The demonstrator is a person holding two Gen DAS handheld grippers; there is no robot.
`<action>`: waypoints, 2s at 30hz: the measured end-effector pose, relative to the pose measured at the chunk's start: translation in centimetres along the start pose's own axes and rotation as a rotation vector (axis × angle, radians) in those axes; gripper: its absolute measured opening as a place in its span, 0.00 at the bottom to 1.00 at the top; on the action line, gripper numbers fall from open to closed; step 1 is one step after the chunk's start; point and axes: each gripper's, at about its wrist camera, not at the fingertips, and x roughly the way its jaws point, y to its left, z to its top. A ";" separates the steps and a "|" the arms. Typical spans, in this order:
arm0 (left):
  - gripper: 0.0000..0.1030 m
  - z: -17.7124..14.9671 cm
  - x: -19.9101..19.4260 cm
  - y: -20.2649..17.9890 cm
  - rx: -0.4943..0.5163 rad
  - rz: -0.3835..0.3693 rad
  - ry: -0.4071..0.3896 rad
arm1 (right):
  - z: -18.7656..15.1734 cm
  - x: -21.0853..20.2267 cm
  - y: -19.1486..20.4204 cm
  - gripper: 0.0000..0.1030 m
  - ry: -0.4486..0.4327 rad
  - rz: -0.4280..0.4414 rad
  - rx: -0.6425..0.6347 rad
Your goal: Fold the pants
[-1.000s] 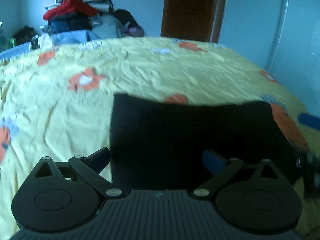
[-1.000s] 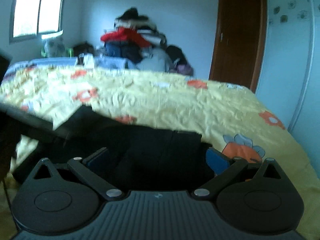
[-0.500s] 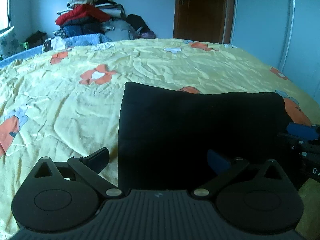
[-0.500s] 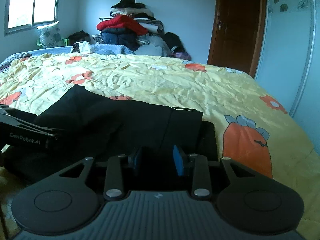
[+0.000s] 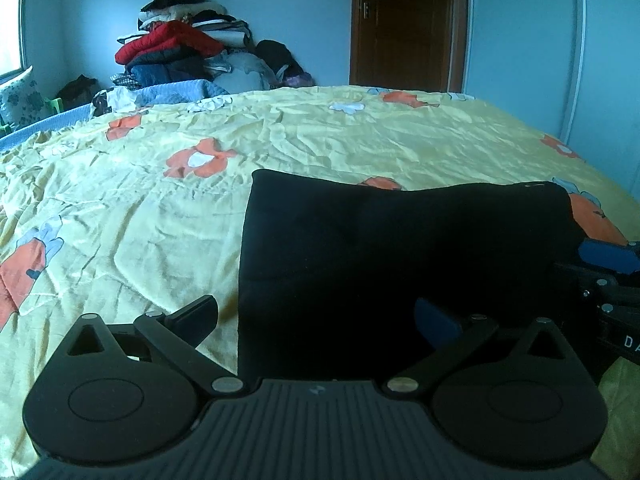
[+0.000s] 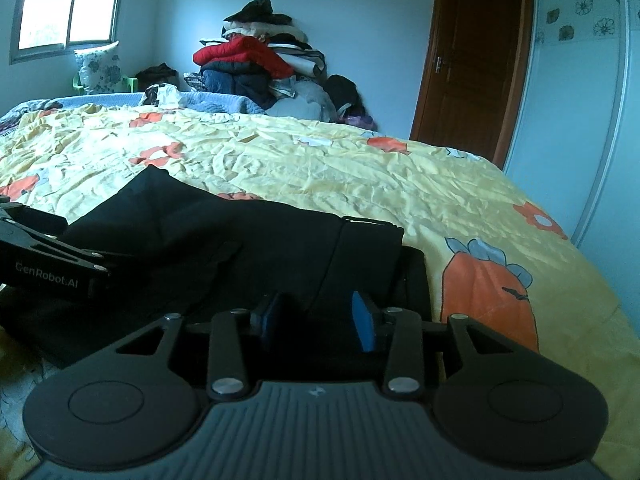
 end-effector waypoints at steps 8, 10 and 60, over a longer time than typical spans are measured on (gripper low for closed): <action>0.99 -0.1 0.2 0.8 -0.050 -0.035 0.020 | 0.0 0.0 0.1 0.42 0.001 -0.003 0.001; 0.99 0.1 0.3 1.4 -0.073 -0.067 0.041 | 0.0 0.0 -0.3 0.44 0.006 0.019 0.021; 0.25 10.1 3.0 17.8 -0.125 -0.107 -0.068 | 13.4 12.5 -0.4 0.33 0.108 0.716 0.426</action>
